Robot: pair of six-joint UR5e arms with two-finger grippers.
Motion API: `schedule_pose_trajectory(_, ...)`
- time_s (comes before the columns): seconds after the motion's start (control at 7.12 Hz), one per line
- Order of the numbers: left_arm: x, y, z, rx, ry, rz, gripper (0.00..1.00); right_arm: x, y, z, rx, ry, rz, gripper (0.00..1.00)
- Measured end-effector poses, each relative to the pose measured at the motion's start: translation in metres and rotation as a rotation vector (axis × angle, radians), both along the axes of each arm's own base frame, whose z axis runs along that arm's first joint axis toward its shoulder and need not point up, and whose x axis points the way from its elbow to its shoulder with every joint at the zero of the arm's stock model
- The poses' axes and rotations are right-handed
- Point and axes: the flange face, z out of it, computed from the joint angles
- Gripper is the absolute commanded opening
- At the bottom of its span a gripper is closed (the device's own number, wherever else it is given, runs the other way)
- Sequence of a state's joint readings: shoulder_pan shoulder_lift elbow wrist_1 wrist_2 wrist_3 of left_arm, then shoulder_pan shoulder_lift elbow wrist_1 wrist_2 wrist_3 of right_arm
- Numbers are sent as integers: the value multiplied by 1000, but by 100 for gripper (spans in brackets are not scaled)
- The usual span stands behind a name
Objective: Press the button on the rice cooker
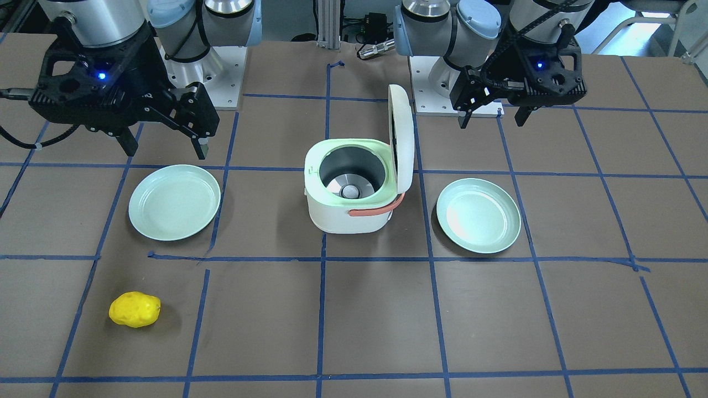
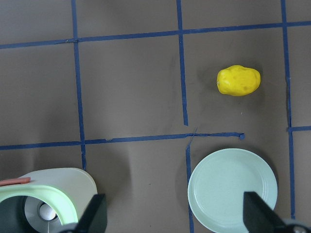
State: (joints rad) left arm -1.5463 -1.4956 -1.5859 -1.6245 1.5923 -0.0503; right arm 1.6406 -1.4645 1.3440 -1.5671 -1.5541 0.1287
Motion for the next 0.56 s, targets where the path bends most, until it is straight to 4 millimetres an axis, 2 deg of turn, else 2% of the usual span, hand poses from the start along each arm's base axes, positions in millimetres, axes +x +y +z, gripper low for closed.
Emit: schedule_pose_trajectory(0.56,0,0,0,0,0,0,100,0,4,-4,13,-2,0,100)
